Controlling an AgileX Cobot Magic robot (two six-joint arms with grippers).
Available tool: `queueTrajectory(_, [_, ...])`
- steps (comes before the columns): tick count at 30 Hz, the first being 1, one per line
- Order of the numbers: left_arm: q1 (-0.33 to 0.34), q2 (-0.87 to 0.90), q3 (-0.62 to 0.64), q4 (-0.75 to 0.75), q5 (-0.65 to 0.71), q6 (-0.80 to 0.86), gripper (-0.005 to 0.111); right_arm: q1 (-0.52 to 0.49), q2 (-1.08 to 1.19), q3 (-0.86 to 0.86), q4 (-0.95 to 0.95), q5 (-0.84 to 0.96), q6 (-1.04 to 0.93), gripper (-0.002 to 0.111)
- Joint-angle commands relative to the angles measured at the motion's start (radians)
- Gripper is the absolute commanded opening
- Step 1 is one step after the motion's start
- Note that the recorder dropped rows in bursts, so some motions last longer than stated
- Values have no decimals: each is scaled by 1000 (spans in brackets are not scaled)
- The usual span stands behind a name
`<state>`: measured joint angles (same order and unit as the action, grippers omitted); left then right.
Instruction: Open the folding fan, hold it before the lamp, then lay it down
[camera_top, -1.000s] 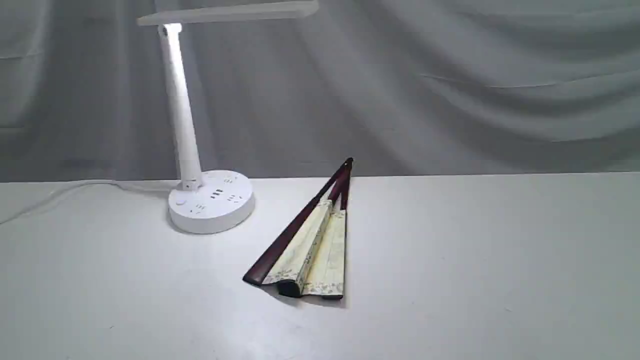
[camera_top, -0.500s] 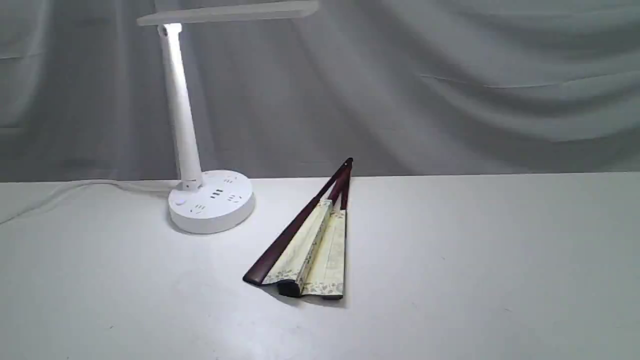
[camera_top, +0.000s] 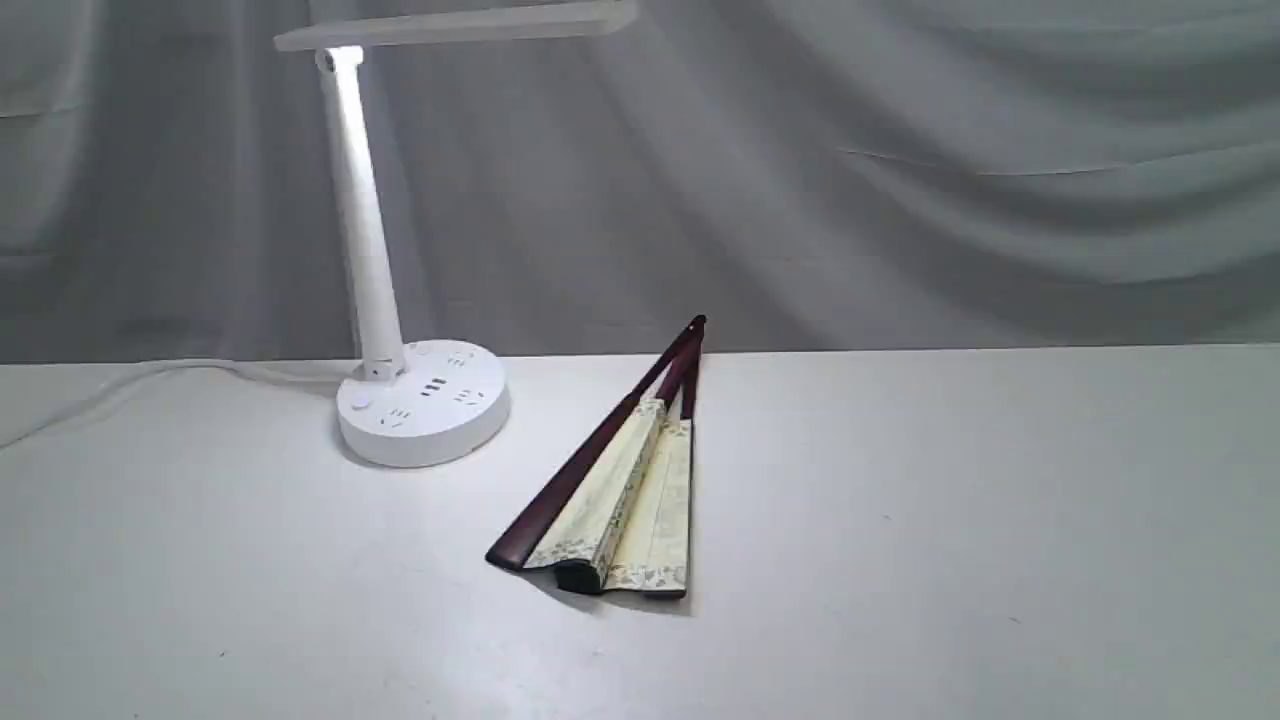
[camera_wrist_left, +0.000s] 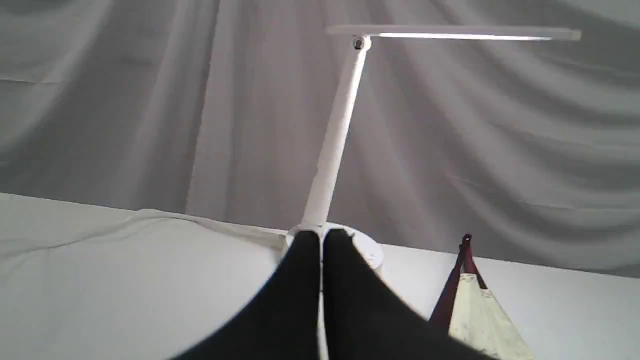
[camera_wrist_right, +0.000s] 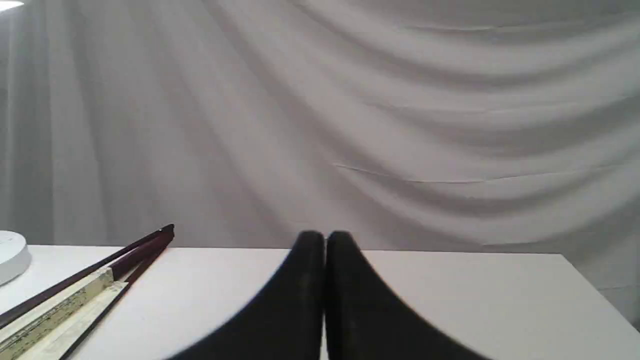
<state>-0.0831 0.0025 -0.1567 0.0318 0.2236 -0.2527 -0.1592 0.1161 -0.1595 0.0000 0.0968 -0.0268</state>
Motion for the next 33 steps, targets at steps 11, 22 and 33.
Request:
queueTrajectory(11, [3,21,-222,-21,247,-8,0,2,139,-204,-14,206,2,0])
queueTrajectory(22, [3,271,-233,-25,183,0,0,2,449,-321,-14,204,2,0])
queueTrajectory(33, [3,568,-233,-25,121,16,19,2,722,-321,-16,166,2,0])
